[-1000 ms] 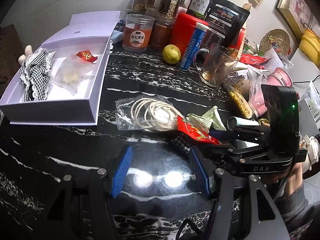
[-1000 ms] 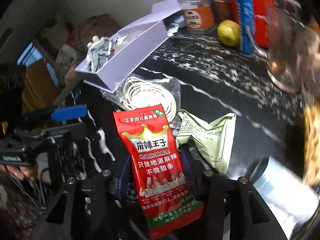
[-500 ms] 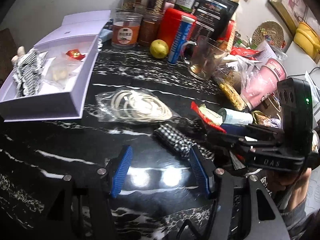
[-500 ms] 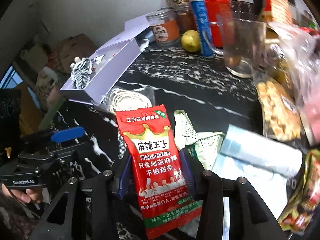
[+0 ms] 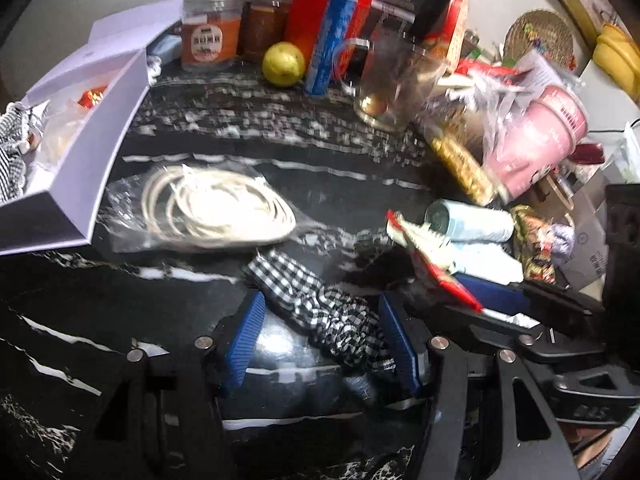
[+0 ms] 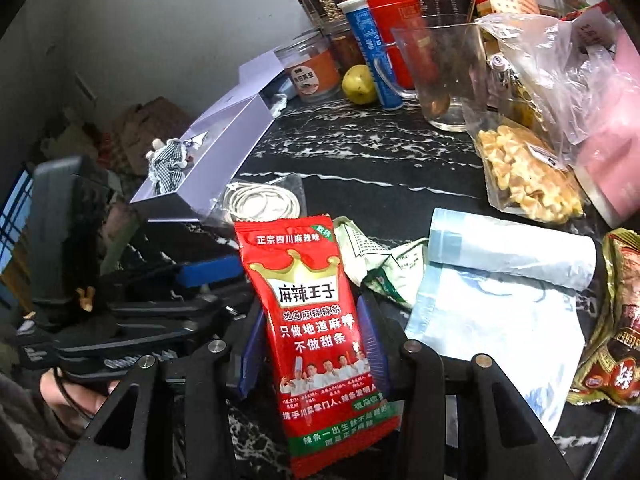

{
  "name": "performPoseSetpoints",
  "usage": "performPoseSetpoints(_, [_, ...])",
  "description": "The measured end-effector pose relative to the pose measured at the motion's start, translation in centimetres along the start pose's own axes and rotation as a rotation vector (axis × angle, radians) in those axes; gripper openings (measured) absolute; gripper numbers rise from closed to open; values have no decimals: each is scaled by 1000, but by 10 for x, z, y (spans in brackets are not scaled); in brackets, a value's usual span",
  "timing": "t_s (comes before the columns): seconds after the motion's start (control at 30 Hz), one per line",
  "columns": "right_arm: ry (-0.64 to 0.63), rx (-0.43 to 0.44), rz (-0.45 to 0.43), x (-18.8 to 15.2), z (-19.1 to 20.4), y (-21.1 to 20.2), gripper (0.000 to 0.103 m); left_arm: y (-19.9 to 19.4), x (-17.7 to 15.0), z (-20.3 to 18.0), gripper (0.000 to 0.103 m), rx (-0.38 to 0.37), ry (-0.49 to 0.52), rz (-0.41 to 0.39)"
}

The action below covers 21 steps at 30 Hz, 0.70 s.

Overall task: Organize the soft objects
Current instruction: 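Grasp the gingham strip with the left gripper while the right grasps the red spicy packet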

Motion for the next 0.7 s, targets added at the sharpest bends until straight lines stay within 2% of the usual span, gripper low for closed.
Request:
performPoseSetpoints(0.03, [-1,1,-1,0,0,0,44,3,-3,-1,59,-4,-4,13])
performPoseSetpoints(0.27, [10,-23,9,-7,-9,-2,43,9,0,-7,59,63,66,-30])
performPoseSetpoints(0.3, [15,-27,11,-9,-10,-3,43,8,0,-6,55,69,69,-35])
performPoseSetpoints(0.33, [18,-33,13,-10,-11,-3,43,8,0,-4,42,78,65,-43])
performPoseSetpoints(0.43, [29,-40,14,-13,-13,-5,43,5,-1,-4,31,49,71,-39])
performPoseSetpoints(0.7, [10,-46,4,-18,-3,-4,37,-8,-18,0,28,33,91,-26])
Point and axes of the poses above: each gripper's, at about its wrist camera, not at the fingertips, and y roughly the way its jaws point, z to its left, x to its top, the point moved 8 cm from there along y, roughly the way its jaws point, and after that the axes turned 2 degrees about -z, right-handed, at the moved point
